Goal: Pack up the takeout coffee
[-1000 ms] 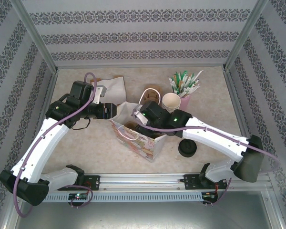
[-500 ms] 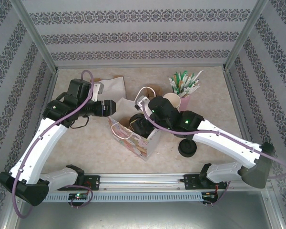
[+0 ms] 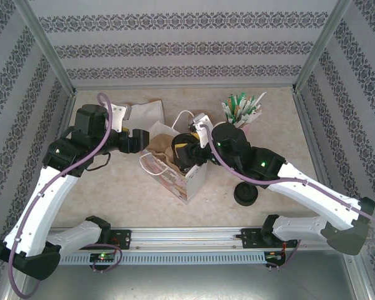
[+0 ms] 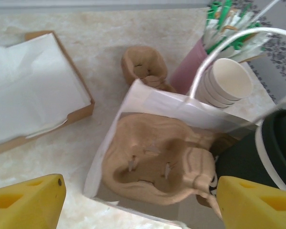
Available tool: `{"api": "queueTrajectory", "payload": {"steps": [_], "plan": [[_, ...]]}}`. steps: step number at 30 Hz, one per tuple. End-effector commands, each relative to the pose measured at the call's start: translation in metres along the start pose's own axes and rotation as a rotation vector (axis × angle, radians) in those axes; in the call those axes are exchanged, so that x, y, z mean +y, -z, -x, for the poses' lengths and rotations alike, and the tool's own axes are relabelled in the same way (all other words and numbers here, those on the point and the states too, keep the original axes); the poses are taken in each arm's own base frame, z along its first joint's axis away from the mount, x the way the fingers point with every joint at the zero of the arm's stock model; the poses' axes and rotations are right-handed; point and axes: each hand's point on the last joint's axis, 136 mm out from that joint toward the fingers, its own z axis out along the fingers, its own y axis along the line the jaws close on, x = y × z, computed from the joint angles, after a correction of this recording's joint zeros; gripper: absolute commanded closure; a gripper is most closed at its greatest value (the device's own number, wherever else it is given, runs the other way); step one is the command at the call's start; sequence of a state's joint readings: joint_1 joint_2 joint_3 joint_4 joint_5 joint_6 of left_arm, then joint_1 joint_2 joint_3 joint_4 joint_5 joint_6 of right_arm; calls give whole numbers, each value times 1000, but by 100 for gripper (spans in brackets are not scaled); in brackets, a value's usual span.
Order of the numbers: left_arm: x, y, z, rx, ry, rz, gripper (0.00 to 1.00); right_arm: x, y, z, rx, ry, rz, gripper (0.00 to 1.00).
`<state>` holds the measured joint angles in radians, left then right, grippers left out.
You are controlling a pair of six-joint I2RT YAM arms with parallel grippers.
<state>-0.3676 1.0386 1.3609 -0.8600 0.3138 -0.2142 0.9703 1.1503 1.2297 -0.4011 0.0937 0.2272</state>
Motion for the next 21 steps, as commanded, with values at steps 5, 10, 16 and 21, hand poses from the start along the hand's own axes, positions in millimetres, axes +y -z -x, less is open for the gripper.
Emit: {"api": "queueTrajectory", "payload": {"steps": [5, 10, 16, 21], "plan": [[-31, 9, 18, -158, -318, -141, 11, -1, 22, 54, -186, -69, -11, 55], [-44, 3, 22, -184, -470, -196, 5, 0, 30, 65, -227, -90, -2, 54], [-46, -10, 26, -148, -468, -217, 5, -10, 16, 48, -181, -85, -54, 54], [-41, -13, 25, -129, -454, -193, 5, -18, 9, 41, -160, -79, -96, 54]]}}
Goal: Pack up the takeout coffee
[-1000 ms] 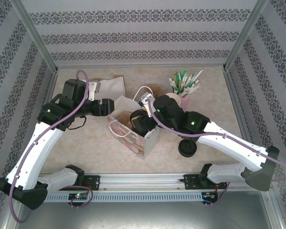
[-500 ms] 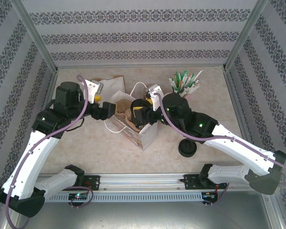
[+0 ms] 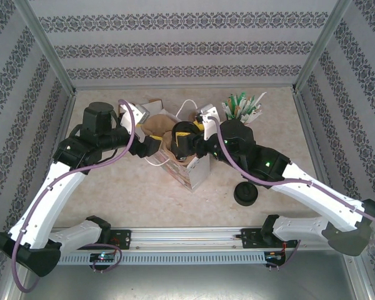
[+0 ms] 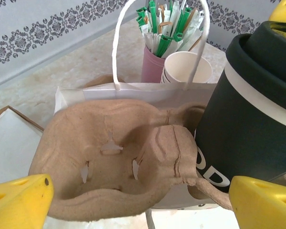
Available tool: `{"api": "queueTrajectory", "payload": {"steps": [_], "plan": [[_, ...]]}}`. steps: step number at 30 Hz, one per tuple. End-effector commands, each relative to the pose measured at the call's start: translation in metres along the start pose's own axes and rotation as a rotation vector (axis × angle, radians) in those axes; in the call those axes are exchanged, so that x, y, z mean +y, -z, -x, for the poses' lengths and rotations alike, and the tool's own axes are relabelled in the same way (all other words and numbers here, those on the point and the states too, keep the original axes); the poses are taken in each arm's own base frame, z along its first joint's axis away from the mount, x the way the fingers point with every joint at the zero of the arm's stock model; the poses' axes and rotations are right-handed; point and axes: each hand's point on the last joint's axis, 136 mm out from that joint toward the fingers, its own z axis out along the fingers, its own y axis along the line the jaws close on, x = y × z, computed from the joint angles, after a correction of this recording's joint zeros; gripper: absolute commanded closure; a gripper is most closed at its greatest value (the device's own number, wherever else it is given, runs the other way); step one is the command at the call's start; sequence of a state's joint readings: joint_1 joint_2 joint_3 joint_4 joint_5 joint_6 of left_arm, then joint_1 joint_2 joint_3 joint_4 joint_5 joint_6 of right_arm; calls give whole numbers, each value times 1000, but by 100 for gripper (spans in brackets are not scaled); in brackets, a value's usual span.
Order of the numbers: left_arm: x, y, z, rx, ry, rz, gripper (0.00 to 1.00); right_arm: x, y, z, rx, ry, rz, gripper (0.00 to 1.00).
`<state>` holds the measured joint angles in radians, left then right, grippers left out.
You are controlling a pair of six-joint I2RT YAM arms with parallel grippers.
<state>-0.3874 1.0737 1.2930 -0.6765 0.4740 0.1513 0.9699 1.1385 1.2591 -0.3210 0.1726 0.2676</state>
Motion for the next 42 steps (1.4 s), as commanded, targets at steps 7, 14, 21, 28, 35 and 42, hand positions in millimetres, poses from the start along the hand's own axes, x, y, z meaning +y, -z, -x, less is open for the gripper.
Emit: {"api": "queueTrajectory", "payload": {"steps": [7, 14, 21, 28, 35, 42], "plan": [[2, 12, 23, -74, 23, 43, 5, -21, -6, -2, -1, 34, -106, 54], [26, 1, 10, -7, 105, 154, 8, -30, -5, -24, 52, 52, -136, 55], [61, -22, -2, 131, 231, 293, 10, -32, 2, -17, 24, 56, -145, 55], [82, -26, 0, 139, 271, 395, 10, -29, 13, -11, 10, 56, -123, 56], [83, -38, -10, 200, 300, 378, 12, -32, 18, -15, 18, 65, -131, 56], [79, -41, -23, 256, 327, 343, 23, -36, 20, -17, 21, 65, -155, 57]]}}
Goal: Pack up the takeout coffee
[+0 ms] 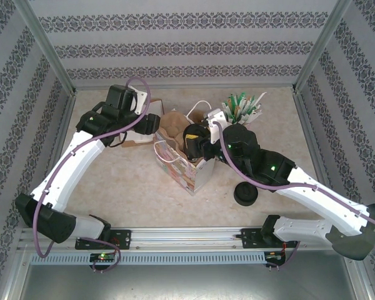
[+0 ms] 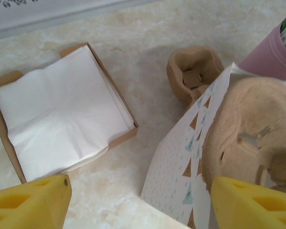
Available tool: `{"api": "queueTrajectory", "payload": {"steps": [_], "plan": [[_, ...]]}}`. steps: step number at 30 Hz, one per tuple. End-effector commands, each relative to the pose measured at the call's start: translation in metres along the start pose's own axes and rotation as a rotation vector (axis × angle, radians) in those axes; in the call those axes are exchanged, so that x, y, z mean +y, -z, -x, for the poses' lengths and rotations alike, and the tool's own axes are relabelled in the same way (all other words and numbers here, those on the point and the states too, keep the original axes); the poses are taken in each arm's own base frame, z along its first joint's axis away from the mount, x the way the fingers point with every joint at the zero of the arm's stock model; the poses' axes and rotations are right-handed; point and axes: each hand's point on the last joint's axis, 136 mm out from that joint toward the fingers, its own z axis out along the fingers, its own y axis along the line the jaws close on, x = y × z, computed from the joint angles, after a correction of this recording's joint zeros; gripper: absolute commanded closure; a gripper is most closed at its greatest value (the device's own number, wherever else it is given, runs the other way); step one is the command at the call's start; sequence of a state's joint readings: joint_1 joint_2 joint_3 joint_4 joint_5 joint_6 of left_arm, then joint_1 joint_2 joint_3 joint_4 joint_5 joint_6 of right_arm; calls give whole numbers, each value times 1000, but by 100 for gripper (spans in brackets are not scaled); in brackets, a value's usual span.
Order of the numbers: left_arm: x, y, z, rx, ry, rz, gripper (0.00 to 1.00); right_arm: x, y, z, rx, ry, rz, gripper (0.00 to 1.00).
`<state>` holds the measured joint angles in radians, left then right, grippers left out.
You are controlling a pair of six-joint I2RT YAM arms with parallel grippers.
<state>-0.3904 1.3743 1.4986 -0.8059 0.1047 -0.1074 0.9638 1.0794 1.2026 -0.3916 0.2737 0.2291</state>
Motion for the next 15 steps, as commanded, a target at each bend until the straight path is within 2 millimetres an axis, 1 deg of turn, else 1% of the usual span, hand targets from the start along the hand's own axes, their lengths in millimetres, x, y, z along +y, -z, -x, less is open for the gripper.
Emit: {"api": "queueTrajectory", "payload": {"steps": [1, 6, 10, 12, 15], "plan": [[-2, 5, -7, 42, 20, -27, 24, -9, 6, 3, -20, 9, -35, 57], [-7, 7, -9, 42, 36, -69, 24, -9, 7, 3, -22, 5, -34, 58], [-5, 7, -10, 44, 38, -64, 24, -9, 8, 4, -21, 13, -34, 58], [-7, 7, -12, 52, 34, -75, 24, -8, 9, 3, -19, 20, -29, 58], [-6, 9, -12, 48, 38, -73, 18, -3, 8, -1, 3, 49, 2, 58]]}}
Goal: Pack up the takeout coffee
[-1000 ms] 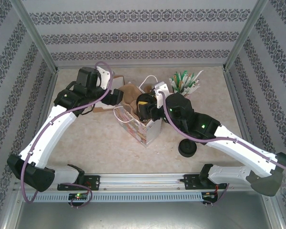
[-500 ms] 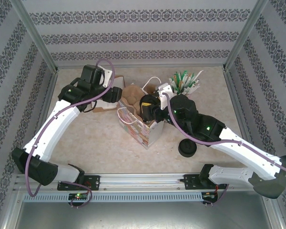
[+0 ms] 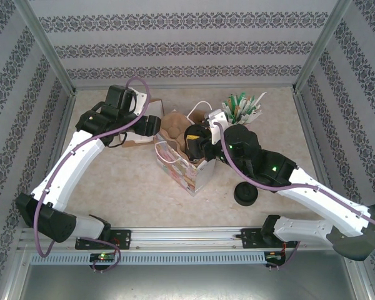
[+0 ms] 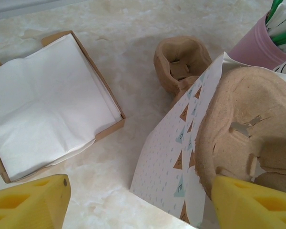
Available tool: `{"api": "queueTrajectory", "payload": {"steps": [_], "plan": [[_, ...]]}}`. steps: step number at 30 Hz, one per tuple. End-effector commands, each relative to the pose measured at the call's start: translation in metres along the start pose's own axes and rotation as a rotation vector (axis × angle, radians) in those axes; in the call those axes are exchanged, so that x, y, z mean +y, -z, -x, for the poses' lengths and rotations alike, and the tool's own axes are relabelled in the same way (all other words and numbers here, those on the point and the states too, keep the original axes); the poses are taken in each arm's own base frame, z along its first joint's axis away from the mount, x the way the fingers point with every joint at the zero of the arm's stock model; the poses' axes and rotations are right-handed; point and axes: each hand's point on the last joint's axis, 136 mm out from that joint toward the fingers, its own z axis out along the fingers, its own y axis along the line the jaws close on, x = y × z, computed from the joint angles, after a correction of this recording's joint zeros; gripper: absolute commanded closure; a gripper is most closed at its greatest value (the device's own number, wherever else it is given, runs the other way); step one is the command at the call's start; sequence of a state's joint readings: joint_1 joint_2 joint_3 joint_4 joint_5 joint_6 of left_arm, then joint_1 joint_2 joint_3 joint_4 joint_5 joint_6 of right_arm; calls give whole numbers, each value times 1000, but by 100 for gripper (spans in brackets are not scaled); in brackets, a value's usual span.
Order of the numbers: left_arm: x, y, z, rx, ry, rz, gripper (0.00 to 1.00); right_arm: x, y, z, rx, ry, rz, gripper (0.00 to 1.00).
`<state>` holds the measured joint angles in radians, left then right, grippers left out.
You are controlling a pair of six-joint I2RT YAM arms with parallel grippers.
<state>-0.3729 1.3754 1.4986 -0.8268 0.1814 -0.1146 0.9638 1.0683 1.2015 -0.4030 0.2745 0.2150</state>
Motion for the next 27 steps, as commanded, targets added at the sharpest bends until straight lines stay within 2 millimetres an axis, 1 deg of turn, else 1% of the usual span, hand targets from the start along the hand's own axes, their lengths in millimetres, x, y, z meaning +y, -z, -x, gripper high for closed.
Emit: {"api": "queueTrajectory", "payload": {"steps": [1, 5, 8, 10, 14, 17, 20, 23, 27], "plan": [[2, 11, -5, 13, 22, -2, 16, 1, 5, -3, 16, 47, 15, 59], [8, 21, 2, -22, 53, 25, 12, 3, 5, -15, 80, 94, 30, 59], [3, 25, 5, -43, 65, 0, 10, -1, 5, -21, 127, 121, 4, 59], [-2, 26, 6, -52, 68, -33, 9, -1, 6, -21, 132, 126, 5, 59], [-3, 26, 4, -49, 74, -40, 8, 2, 8, -18, 126, 132, 23, 59], [-9, 27, 2, -46, 69, -76, 8, 2, 5, -26, 159, 148, 23, 59], [-16, 28, 0, -40, 58, -114, 8, -3, 1, -37, 208, 160, -3, 59], [-24, 28, -2, -30, 45, -164, 8, -5, -1, -43, 228, 166, -13, 58], [-34, 24, -7, 0, 33, -222, 9, -5, -7, -51, 260, 185, -14, 58]]}}
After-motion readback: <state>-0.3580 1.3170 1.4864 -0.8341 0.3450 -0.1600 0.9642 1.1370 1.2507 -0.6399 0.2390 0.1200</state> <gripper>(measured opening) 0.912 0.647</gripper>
